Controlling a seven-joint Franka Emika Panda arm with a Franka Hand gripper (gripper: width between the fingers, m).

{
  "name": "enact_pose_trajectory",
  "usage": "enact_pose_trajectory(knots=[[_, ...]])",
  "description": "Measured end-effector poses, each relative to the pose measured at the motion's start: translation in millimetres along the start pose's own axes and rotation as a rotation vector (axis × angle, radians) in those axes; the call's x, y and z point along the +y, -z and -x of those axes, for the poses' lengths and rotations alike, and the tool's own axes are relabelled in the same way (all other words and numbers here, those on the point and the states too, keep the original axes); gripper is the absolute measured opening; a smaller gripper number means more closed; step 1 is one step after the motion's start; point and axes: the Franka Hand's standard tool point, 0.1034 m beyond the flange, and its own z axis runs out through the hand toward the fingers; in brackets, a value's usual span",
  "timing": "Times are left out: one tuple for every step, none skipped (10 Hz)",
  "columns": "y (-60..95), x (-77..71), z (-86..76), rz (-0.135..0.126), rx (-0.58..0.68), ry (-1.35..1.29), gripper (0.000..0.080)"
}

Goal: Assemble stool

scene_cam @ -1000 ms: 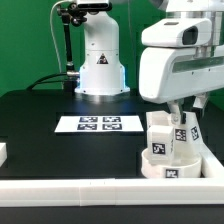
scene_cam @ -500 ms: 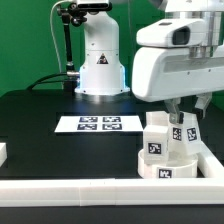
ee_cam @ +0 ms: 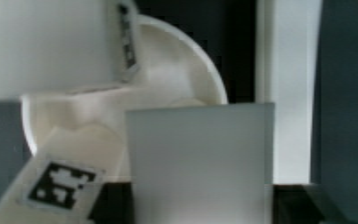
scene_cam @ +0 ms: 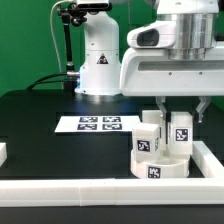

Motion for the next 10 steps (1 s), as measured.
enact_pose_trajectory(knots=[[0.1,0.1,-0.4,-0.006,0.0,-0.077,0.0337],[0.1,-0.4,-0.3,-0.006,0.0,-0.158,0.0337],[0.1,-0.5,-0.3,-0.006,0.0,-0.235,0.0337],[0.1,-0.6,-0.3,-0.006,0.0,-0.301,0.0337],[0.1,-1.0,-0.1,-0.008,-0.001,-0.376,0.0337],[0.1,-1.4,0.1,-0.009,-0.002,-0.453,0.0337],[0.0,-1.6,0.2,-0.01,-0.003,-0.51,0.0337],[-0.5,-0.9,0.5,-0.011,-0.004,-0.583,0.0337],[-1.2,1.5,-0.4,-0.033,-0.004,-0.674,0.0337],[-1.3,1.5,-3.4,-0.067,0.006,-0.792,0.0337]])
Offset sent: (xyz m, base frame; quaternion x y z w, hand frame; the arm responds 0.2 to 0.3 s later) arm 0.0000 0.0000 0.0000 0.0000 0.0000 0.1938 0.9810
